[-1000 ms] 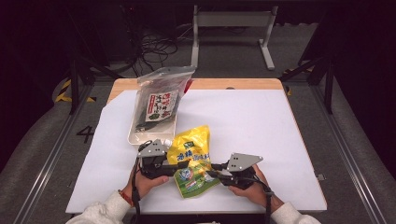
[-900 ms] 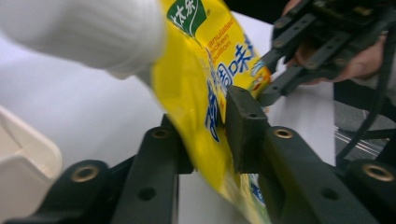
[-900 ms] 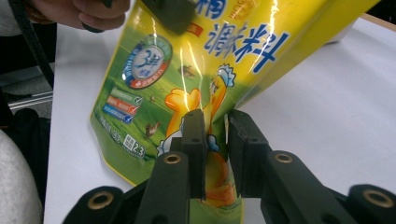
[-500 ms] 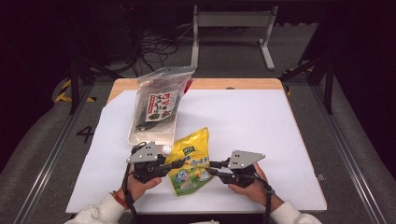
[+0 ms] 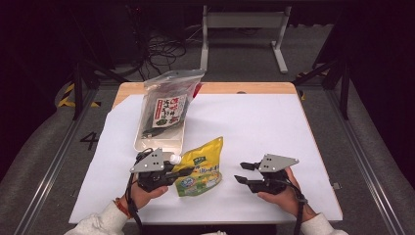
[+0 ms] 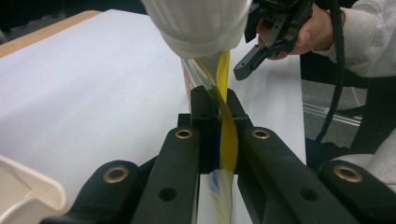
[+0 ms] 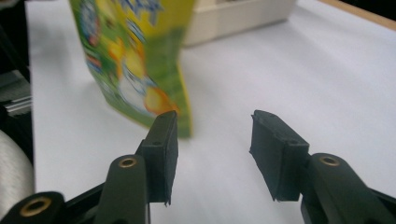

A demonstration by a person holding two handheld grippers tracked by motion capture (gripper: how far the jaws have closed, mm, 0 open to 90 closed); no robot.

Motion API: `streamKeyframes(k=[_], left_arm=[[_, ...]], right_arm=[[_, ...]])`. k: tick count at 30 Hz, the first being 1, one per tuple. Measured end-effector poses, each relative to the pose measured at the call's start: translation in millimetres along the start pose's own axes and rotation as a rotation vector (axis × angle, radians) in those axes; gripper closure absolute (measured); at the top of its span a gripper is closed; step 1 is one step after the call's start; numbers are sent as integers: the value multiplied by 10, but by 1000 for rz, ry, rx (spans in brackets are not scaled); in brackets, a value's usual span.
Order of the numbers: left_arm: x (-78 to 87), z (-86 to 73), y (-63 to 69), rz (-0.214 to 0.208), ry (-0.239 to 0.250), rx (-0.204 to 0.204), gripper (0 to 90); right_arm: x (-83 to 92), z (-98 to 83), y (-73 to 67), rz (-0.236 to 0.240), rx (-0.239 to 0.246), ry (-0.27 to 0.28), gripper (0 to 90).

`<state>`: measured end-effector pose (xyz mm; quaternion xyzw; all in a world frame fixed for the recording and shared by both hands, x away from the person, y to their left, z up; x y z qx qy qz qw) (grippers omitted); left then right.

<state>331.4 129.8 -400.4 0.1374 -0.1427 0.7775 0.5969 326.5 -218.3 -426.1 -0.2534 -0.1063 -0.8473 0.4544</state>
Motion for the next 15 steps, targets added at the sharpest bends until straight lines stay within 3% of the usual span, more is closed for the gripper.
streamKeyframes(k=[2,5,12,15], left_arm=[[18,9,9,7,1,-1,880],[47,26,11,11,7,-2,880],[149,96,-13,36,20,-26,880],[200,142,-25,37,35,-43,880]], right_arm=[[38,-66,68,-43,-28,-29,421],[79,-136,132,-64,-56,-43,380],[105,-207,265,-92,-130,-17,307],[114,-214,266,-102,-135,-11,281]])
Point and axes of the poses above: each handheld gripper's, and its own axes: x roughly backward along the jaws, z roughly out of its top, y roughly to its right, the point moved 1 cm from there along -x, roughly forward along the jaws, and after that the axes turned 6 degrees about -x, right-handed, at the moved point
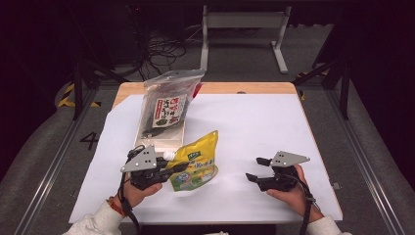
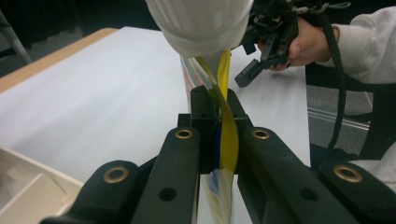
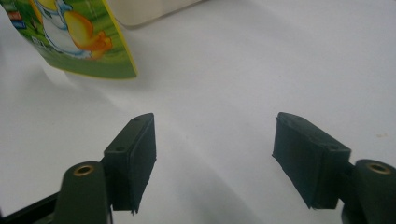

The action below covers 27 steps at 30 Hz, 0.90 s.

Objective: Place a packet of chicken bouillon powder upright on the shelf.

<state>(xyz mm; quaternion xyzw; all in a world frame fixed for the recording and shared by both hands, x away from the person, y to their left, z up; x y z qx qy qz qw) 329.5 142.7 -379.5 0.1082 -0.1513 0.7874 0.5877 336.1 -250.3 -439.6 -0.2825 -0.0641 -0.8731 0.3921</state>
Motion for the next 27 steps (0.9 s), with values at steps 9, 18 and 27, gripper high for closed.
streamKeyframes(k=[9,18,27], left_arm=[[144,182,-45,23,16,-61,880],[372,227,-232,98,53,-59,880],[553,255,-374,157,62,-68,880]], right_arm=[[46,-52,17,-20,-37,7,262],[-35,-70,-1,-19,-47,-7,247],[-31,-61,1,-25,-54,1,241]])
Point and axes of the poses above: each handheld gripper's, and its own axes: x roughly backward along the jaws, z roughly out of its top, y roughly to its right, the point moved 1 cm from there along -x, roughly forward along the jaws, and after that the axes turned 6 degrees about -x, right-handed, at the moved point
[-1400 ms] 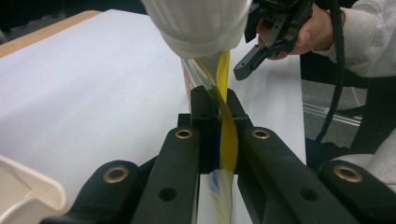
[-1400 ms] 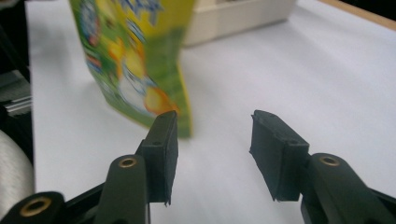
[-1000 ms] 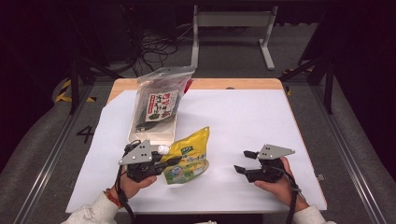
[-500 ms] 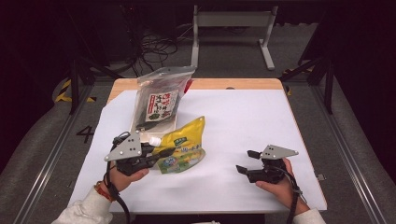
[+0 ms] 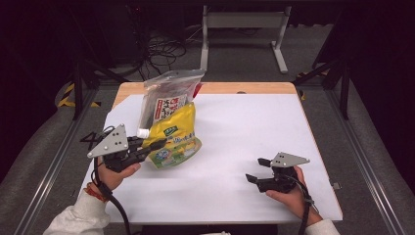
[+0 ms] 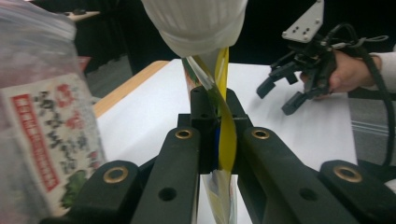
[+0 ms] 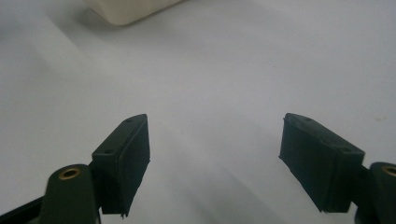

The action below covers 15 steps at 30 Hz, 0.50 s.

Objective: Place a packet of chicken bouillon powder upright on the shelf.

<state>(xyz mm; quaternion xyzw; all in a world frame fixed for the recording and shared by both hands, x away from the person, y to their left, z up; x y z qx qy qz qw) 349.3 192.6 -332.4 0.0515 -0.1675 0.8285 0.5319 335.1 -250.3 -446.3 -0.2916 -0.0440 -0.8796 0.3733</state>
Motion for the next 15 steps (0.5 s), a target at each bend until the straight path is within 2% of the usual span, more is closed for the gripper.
streamKeyframes(k=[7,11,15], left_arm=[[124,-2,-205,44,-6,-36,880],[158,-22,-294,82,-32,-62,880],[184,-46,-371,84,-39,-98,880]], right_arm=[[-30,-22,16,4,-8,-10,235],[-50,-31,12,5,-9,-16,230],[-57,-30,3,10,-6,-18,229]])
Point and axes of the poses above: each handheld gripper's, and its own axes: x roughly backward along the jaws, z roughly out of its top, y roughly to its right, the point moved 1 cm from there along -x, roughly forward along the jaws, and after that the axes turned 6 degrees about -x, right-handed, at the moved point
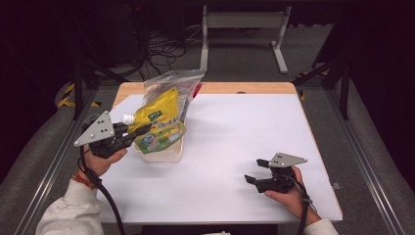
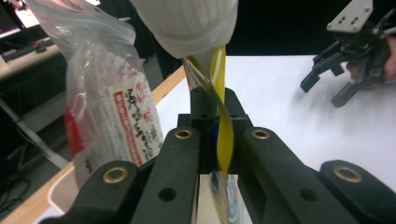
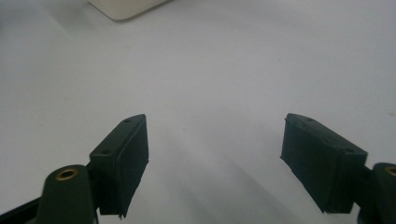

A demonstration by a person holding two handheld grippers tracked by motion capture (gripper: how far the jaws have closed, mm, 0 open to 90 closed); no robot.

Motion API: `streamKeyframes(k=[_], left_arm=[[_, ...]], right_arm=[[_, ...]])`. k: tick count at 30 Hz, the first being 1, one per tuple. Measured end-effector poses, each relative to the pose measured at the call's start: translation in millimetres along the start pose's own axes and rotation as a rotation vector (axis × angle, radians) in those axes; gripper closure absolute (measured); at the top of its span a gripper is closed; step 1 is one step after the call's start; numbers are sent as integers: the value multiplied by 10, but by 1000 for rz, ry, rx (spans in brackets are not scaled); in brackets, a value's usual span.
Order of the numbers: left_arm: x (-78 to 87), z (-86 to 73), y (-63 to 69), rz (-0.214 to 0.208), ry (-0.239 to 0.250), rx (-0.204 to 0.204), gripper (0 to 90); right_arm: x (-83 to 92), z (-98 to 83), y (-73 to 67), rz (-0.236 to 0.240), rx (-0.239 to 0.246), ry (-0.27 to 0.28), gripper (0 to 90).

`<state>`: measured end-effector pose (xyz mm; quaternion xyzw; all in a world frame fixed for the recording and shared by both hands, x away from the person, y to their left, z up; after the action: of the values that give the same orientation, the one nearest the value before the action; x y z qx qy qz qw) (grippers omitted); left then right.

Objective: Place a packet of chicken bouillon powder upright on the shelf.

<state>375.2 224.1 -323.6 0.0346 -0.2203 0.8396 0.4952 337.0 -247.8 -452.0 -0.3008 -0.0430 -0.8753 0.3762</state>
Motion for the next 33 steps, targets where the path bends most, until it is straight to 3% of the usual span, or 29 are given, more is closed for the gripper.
streamKeyframes(k=[2,7,15,22,26,33], left_arm=[[-10,-10,-37,-5,-19,-18,879],[-63,-92,-92,-64,-8,7,879],[-125,-245,-139,-130,-90,37,879],[-102,-357,-186,-134,-114,75,879],[-173,-409,-159,-131,-142,88,876],[-203,-501,-177,-109,-126,144,847]], right_arm=[[-6,-4,1,2,-1,-4,230],[-26,-15,2,10,-7,-12,229],[-39,-25,-4,14,-1,-29,226],[-45,-8,-8,17,2,-26,223],[-50,-2,-15,19,7,-26,223],[-64,8,-21,30,10,-29,215]])
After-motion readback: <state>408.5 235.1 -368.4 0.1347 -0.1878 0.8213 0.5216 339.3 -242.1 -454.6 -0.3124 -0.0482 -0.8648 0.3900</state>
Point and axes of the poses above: each handheld gripper's, and its own axes: x roughly backward along the jaws, z roughly out of its top, y roughly to its right, the point moved 1 cm from there along -x, roughly forward along the jaws, and after that the axes turned 6 degrees about -x, right-handed, at the moved point
